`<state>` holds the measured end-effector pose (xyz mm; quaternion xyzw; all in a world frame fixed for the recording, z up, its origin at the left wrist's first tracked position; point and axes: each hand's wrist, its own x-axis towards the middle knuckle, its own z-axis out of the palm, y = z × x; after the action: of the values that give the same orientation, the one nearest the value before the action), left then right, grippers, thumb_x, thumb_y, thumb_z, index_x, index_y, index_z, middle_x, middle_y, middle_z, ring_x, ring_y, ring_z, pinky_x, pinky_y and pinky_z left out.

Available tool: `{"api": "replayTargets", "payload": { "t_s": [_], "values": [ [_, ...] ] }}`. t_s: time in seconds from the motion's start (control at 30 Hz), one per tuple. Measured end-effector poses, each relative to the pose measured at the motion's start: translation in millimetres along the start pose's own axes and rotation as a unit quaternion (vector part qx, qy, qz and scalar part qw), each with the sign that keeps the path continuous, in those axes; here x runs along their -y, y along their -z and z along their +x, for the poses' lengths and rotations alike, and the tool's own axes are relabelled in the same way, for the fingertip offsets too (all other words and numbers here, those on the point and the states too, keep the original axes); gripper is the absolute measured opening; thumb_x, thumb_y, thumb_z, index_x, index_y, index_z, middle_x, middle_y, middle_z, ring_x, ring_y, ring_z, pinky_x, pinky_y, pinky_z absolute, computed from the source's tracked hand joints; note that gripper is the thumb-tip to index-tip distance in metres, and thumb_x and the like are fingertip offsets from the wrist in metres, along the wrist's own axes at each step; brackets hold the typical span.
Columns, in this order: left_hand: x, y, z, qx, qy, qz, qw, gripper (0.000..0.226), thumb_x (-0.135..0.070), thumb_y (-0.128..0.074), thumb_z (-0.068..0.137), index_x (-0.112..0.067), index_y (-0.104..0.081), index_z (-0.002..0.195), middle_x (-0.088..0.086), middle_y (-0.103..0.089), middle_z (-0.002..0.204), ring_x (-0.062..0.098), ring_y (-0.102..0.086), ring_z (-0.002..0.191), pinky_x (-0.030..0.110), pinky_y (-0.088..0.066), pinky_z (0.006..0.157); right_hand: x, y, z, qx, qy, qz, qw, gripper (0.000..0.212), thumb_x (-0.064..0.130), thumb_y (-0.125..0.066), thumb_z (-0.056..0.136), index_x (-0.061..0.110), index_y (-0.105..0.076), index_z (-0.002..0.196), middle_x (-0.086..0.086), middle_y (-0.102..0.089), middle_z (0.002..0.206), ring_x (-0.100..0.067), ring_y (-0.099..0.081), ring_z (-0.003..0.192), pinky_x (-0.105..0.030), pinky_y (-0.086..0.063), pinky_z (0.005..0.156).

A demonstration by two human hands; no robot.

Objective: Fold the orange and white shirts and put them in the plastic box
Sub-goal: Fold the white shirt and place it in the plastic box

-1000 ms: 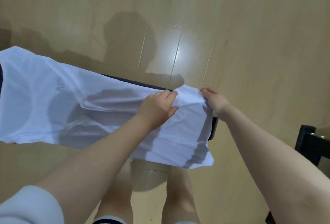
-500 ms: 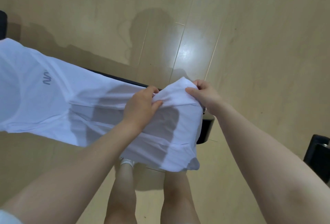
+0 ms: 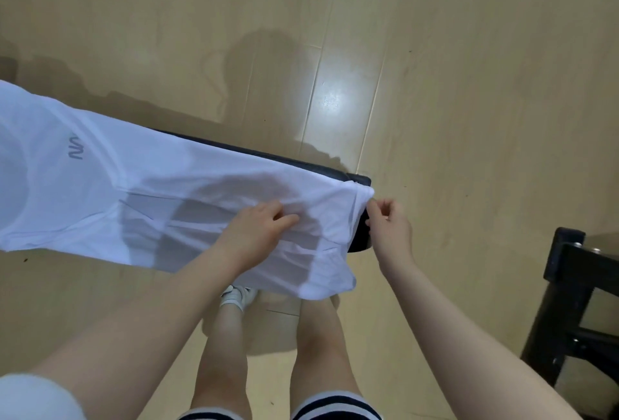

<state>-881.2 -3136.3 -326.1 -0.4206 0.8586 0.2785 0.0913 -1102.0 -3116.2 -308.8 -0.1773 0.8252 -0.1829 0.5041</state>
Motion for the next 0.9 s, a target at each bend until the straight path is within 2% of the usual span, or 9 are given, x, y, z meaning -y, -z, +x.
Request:
{"api": "replayTargets", "payload": {
  "t_s": [0.13, 0.23, 0.3, 0.47, 0.53, 0.6, 0.7, 0.77, 0.9],
  "values": [
    [-3, 4, 7, -0.079, 0.008, -0.03, 0.996, 0.036, -0.021, -0.038, 0.077, -0.017, -0.055, 0.109, 0.01, -0.062, 0.068, 0.029, -0.059, 0.049, 0.026, -0.039, 0.036, 20, -19, 11, -0.024, -0.025, -0.096, 0.995, 0.041, 0.051, -0.062, 0.077, 0.014, -0.051, 0.092, 0.006, -0.056, 0.082, -0.015, -0.054, 0.076, -0.029, -0.04, 0.062],
    [-5, 19, 25, -0.087, 0.112, -0.066, 0.988, 0.043, -0.022, -0.031, 0.091, -0.013, -0.041, 0.133, 0.016, -0.066, 0.096, 0.037, -0.064, 0.074, 0.04, -0.048, 0.053, 24, -32, 18, -0.027, -0.002, -0.19, 0.981, 0.035, 0.047, -0.057, 0.08, 0.014, -0.048, 0.088, 0.002, -0.055, 0.084, -0.023, -0.053, 0.085, -0.027, -0.035, 0.059],
    [-1, 25, 41, -0.014, 0.21, -0.063, 0.975, 0.043, -0.02, -0.032, 0.098, -0.017, -0.029, 0.14, 0.014, -0.06, 0.11, 0.038, -0.06, 0.089, 0.041, -0.044, 0.065, 26, -33, 24, -0.033, 0.013, -0.196, 0.98, 0.024, 0.036, -0.051, 0.086, 0.013, -0.047, 0.084, 0.0, -0.054, 0.083, -0.026, -0.052, 0.082, -0.027, -0.033, 0.056],
    [10, 30, 70, 0.04, 0.222, 0.032, 0.974, 0.024, -0.02, -0.035, 0.098, -0.007, -0.045, 0.116, 0.017, -0.06, 0.1, 0.037, -0.057, 0.087, 0.03, -0.029, 0.054, 28, -18, 37, -0.009, 0.066, -0.24, 0.969, 0.015, 0.019, -0.042, 0.092, 0.011, -0.048, 0.081, -0.003, -0.053, 0.081, -0.023, -0.047, 0.075, -0.028, -0.033, 0.061],
    [15, 32, 74, 0.035, 0.228, 0.017, 0.973, 0.018, -0.016, -0.035, 0.098, -0.006, -0.047, 0.106, 0.018, -0.059, 0.094, 0.035, -0.053, 0.078, 0.029, -0.023, 0.05, 25, -12, 38, 0.006, 0.063, -0.164, 0.984, 0.02, 0.017, -0.043, 0.091, 0.011, -0.047, 0.073, 0.001, -0.05, 0.07, -0.017, -0.044, 0.066, -0.028, -0.034, 0.055],
    [18, 34, 74, 0.03, 0.236, 0.009, 0.971, 0.012, -0.012, -0.035, 0.097, -0.006, -0.046, 0.099, 0.017, -0.053, 0.083, 0.033, -0.045, 0.07, 0.03, -0.024, 0.052, 23, -5, 37, -0.004, -0.026, 0.043, 0.999, 0.028, 0.015, -0.042, 0.093, 0.014, -0.047, 0.066, 0.002, -0.051, 0.063, -0.014, -0.046, 0.059, -0.025, -0.038, 0.053],
    [16, 31, 67, -0.046, 0.231, 0.004, 0.972, 0.008, 0.003, -0.051, 0.087, 0.0, -0.047, 0.082, 0.012, -0.038, 0.06, 0.028, -0.036, 0.051, 0.022, -0.014, 0.046, 14, 1, 32, 0.004, -0.238, 0.377, 0.895, 0.025, 0.013, -0.042, 0.096, 0.008, -0.059, 0.078, -0.003, -0.066, 0.067, -0.016, -0.06, 0.063, -0.022, -0.051, 0.046],
    [12, 33, 63, -0.092, 0.247, -0.012, 0.965, 0.017, 0.007, -0.057, 0.082, -0.002, -0.045, 0.074, 0.01, -0.033, 0.052, 0.026, -0.03, 0.043, 0.018, -0.011, 0.046, 8, -2, 30, 0.0, -0.263, 0.372, 0.89, 0.02, 0.01, -0.046, 0.093, 0.008, -0.061, 0.08, -0.005, -0.063, 0.073, -0.018, -0.057, 0.063, -0.019, -0.05, 0.044],
    [3, 28, 58, -0.088, 0.324, -0.128, 0.933, 0.015, -0.02, -0.039, 0.096, -0.005, -0.042, 0.099, 0.011, -0.049, 0.076, 0.033, -0.046, 0.068, 0.032, -0.03, 0.056, 7, -14, 23, 0.044, -0.183, 0.243, 0.951, 0.031, 0.039, -0.052, 0.089, 0.011, -0.062, 0.087, -0.004, -0.063, 0.086, -0.02, -0.059, 0.078, -0.029, -0.048, 0.07]
  ]
}}
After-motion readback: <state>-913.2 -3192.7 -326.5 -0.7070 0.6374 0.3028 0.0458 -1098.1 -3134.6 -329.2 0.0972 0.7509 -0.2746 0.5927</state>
